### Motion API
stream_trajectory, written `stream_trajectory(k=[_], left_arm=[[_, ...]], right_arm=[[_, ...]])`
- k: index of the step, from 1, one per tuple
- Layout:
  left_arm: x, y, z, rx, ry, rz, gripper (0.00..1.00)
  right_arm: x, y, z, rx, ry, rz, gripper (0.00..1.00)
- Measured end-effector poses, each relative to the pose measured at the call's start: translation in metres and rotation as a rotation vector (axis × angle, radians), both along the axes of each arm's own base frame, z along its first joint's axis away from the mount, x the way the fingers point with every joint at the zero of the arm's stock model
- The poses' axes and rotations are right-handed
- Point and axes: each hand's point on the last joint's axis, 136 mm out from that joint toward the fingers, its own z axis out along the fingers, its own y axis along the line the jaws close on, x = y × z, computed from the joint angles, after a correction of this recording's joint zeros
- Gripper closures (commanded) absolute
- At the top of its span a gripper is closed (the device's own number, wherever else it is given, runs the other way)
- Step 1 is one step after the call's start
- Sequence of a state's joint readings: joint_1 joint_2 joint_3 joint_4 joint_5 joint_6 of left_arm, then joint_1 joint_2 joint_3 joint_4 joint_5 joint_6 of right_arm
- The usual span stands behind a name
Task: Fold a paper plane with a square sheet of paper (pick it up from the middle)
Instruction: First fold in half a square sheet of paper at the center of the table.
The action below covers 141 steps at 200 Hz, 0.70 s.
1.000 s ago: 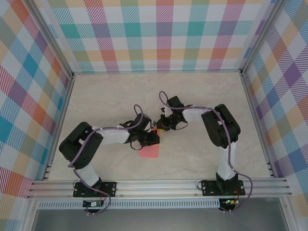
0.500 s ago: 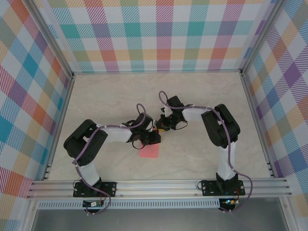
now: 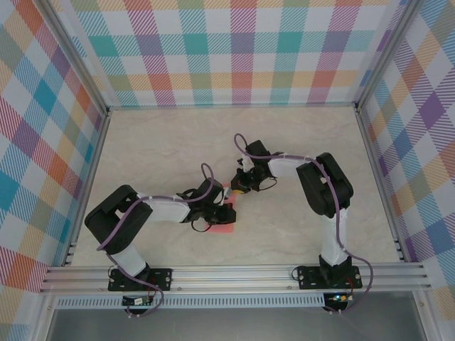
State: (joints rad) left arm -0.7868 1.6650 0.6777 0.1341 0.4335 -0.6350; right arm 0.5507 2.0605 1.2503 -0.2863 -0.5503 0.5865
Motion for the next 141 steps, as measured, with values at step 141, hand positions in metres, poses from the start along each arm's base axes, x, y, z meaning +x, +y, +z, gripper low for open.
stream_trajectory(k=[141], left_arm=[[-0.040,0.006,0.000,0.036,-0.002,-0.066,1.00]], right_arm=[[0.000,0.000,0.000,-0.008,0.006,-0.001,1.00]])
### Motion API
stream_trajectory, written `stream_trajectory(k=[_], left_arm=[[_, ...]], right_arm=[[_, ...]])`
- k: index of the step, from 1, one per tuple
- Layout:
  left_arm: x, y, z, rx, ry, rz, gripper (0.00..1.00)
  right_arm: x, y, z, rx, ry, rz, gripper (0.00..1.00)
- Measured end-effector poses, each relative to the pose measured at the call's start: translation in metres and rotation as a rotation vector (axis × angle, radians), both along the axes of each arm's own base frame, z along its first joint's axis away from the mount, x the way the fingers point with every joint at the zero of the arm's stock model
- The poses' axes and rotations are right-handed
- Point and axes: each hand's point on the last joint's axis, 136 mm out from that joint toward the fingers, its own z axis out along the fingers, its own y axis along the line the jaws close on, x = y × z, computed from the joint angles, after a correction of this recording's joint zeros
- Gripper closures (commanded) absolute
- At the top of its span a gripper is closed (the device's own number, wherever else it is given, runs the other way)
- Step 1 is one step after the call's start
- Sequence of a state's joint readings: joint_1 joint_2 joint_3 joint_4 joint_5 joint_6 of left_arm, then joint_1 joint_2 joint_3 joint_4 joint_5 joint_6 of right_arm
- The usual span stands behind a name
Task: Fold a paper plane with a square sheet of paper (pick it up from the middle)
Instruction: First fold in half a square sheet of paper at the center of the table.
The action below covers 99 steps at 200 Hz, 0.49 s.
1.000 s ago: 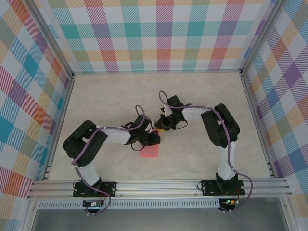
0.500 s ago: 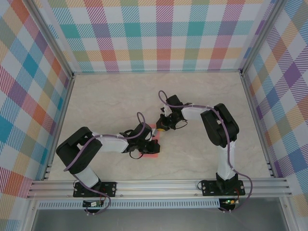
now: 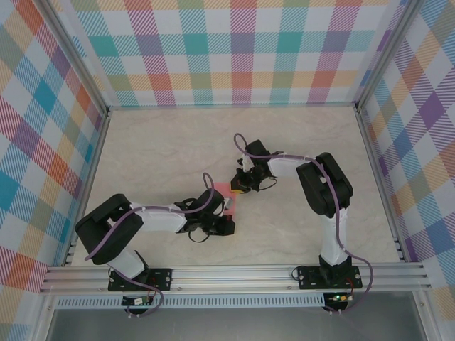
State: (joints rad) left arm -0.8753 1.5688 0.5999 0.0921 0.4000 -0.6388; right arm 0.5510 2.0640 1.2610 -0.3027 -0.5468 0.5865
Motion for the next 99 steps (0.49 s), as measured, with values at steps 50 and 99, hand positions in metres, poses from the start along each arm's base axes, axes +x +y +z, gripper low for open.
stream_trajectory(k=[50,99], left_arm=[[0.007,0.002,0.021,0.041,0.009,0.017,0.92],[0.069,0.032,0.072,0.038,-0.084,0.217,0.56]], right_arm=[[0.002,-0.001,0.002,-0.016,0.004,-0.003,0.99],[0.002,-0.005,0.018,-0.061,-0.034,-0.007,0.78]])
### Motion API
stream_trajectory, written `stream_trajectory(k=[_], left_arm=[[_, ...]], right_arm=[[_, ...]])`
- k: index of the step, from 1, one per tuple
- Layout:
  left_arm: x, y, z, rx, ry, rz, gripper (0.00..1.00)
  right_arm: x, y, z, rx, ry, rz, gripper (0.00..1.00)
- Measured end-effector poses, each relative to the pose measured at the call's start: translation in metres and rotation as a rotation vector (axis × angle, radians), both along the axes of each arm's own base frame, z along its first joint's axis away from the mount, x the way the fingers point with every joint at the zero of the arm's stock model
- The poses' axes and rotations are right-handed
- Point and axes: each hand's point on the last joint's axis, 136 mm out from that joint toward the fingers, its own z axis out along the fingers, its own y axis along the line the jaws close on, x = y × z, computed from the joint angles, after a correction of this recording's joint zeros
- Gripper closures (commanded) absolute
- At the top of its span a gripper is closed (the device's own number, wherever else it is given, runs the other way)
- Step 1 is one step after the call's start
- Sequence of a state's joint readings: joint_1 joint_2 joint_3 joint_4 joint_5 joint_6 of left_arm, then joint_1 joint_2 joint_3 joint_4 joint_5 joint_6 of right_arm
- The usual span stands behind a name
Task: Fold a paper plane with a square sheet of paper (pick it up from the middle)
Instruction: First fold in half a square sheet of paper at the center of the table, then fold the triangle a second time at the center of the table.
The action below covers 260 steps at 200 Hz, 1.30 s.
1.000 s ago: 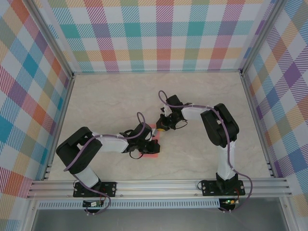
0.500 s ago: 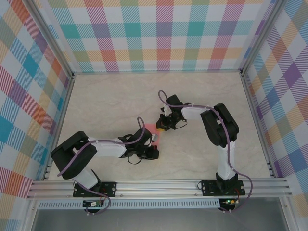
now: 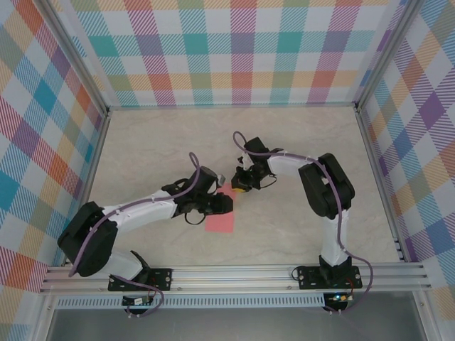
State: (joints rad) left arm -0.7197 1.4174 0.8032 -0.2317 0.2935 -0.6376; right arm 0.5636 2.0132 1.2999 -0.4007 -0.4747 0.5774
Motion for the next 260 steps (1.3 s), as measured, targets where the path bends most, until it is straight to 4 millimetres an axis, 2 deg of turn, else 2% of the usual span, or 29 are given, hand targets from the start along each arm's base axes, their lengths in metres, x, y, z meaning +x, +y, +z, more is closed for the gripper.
stream_trajectory(k=[9,32,49,78,113,139,180,241,260], left_arm=[[0.008,0.016,0.001,0.023,0.001,0.054,0.52],[0.026,0.062,0.000,0.083,0.022,0.217,0.35],[0.032,0.092,-0.001,0.117,0.044,0.327,0.23],[0.034,0.136,-0.008,0.174,0.082,0.476,0.10],[0.027,0.173,-0.028,0.217,0.173,0.605,0.03],[0.026,0.185,-0.036,0.227,0.207,0.652,0.00],[0.024,0.193,-0.042,0.232,0.233,0.684,0.00],[0.023,0.194,-0.043,0.228,0.241,0.687,0.00],[0.023,0.194,-0.044,0.229,0.242,0.686,0.00]], right_arm=[[0.000,0.000,0.010,-0.012,-0.025,0.003,0.69],[-0.006,0.007,0.036,-0.059,-0.117,0.024,0.49],[-0.018,0.016,0.049,-0.118,-0.179,0.058,0.39],[-0.048,0.030,0.050,-0.264,-0.246,0.128,0.24],[-0.085,0.046,0.044,-0.412,-0.292,0.232,0.16],[-0.104,0.056,0.030,-0.481,-0.282,0.280,0.13],[-0.125,0.067,0.001,-0.555,-0.235,0.338,0.09],[-0.133,0.065,-0.018,-0.616,-0.195,0.344,0.08],[-0.132,0.065,-0.018,-0.622,-0.196,0.337,0.08]])
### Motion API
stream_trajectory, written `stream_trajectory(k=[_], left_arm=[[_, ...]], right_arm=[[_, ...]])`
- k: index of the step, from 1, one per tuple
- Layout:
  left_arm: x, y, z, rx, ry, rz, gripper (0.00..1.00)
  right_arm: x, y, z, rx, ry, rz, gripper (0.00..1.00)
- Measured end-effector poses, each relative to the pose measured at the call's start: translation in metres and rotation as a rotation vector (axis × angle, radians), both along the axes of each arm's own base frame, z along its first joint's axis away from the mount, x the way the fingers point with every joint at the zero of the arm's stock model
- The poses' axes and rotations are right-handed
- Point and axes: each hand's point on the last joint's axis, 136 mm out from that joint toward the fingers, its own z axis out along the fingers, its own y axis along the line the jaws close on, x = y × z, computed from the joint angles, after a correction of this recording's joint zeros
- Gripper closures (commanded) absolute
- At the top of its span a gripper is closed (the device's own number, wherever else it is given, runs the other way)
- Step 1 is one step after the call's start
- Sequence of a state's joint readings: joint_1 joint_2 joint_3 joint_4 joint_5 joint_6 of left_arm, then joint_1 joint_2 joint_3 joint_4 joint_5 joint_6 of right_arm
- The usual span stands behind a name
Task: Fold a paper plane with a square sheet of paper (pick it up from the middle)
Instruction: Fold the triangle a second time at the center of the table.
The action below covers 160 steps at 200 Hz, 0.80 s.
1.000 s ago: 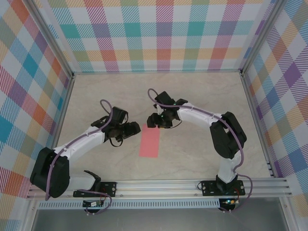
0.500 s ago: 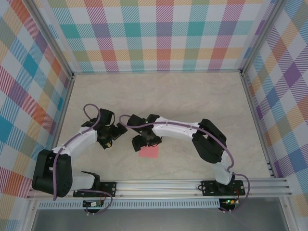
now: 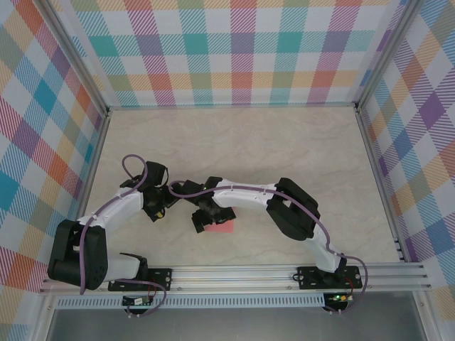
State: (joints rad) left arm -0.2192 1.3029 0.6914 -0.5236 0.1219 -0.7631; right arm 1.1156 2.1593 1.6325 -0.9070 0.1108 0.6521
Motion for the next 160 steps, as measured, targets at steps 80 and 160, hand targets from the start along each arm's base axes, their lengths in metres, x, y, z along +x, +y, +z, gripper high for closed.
stream_trajectory(k=[80,160], left_arm=[[-0.0032,-0.0008,-0.0027,-0.006,0.011,-0.003,0.00],[-0.0080,-0.0082,-0.0049,-0.050,0.027,-0.020,0.00]], right_arm=[[0.0010,-0.0026,-0.0016,0.000,-0.021,-0.021,0.23],[0.0030,-0.0059,0.0052,0.179,0.074,-0.040,0.19]])
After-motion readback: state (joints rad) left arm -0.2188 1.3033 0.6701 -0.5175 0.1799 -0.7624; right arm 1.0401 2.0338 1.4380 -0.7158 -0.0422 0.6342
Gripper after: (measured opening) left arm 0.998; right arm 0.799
